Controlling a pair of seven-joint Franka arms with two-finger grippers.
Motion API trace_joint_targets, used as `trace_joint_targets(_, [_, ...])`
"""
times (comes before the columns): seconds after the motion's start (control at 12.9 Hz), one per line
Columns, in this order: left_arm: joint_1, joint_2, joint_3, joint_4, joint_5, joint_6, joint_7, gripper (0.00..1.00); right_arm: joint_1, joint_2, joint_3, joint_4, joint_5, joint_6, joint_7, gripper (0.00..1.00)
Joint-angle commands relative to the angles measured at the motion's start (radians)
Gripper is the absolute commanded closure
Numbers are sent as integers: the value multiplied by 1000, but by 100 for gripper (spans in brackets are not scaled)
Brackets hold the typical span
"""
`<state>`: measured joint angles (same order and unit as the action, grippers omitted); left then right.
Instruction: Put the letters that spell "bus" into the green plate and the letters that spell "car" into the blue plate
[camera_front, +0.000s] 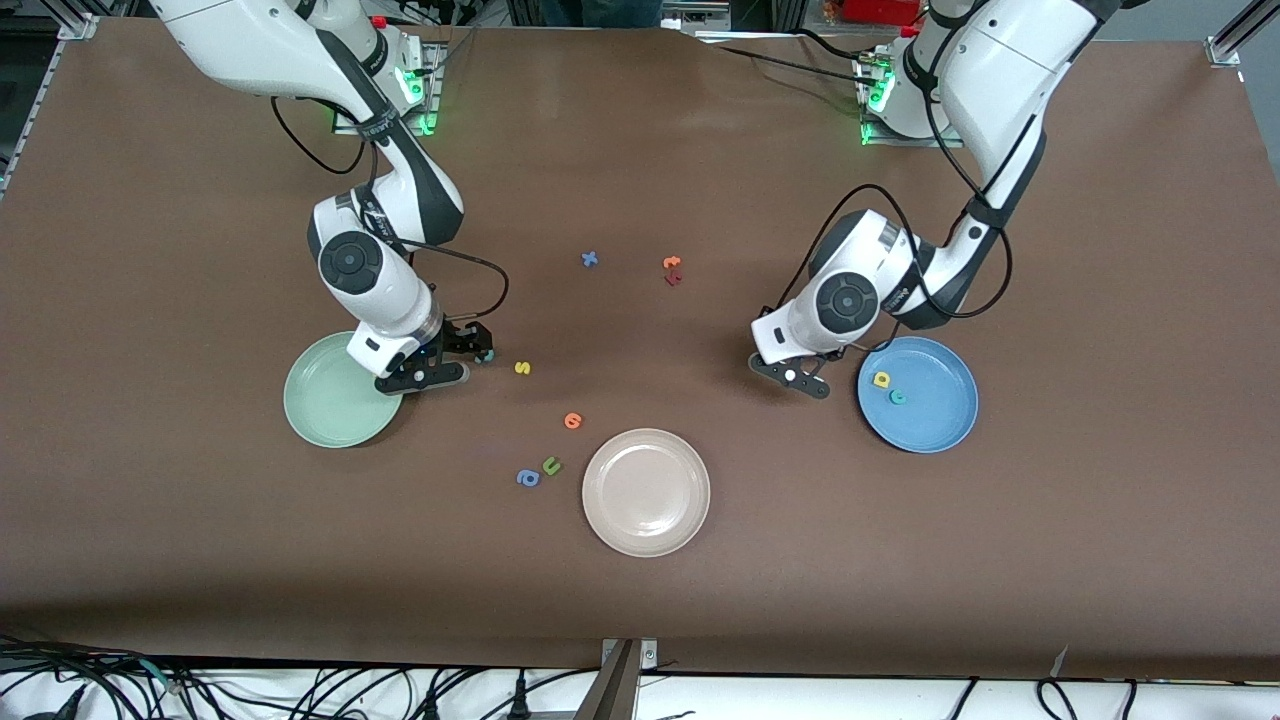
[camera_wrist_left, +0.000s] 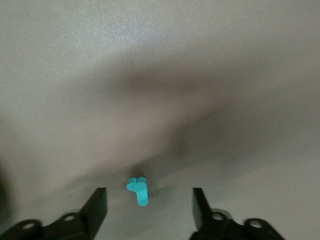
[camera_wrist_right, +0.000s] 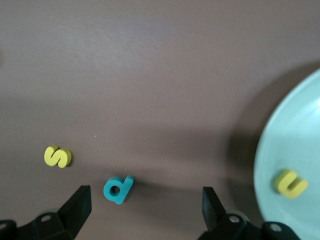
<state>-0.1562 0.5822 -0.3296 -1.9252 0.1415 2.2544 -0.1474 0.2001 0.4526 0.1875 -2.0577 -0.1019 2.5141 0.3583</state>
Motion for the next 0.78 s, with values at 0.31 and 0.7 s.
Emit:
trace_joint_targets(0.31, [14,2,0,-50,41,66,-51,53,27,46,0,-13,10,74,307,23])
trace_joint_targets(0.7, [14,-1,3,-48,41,63,-52,100,32,78,0,-10,8,110,335,23])
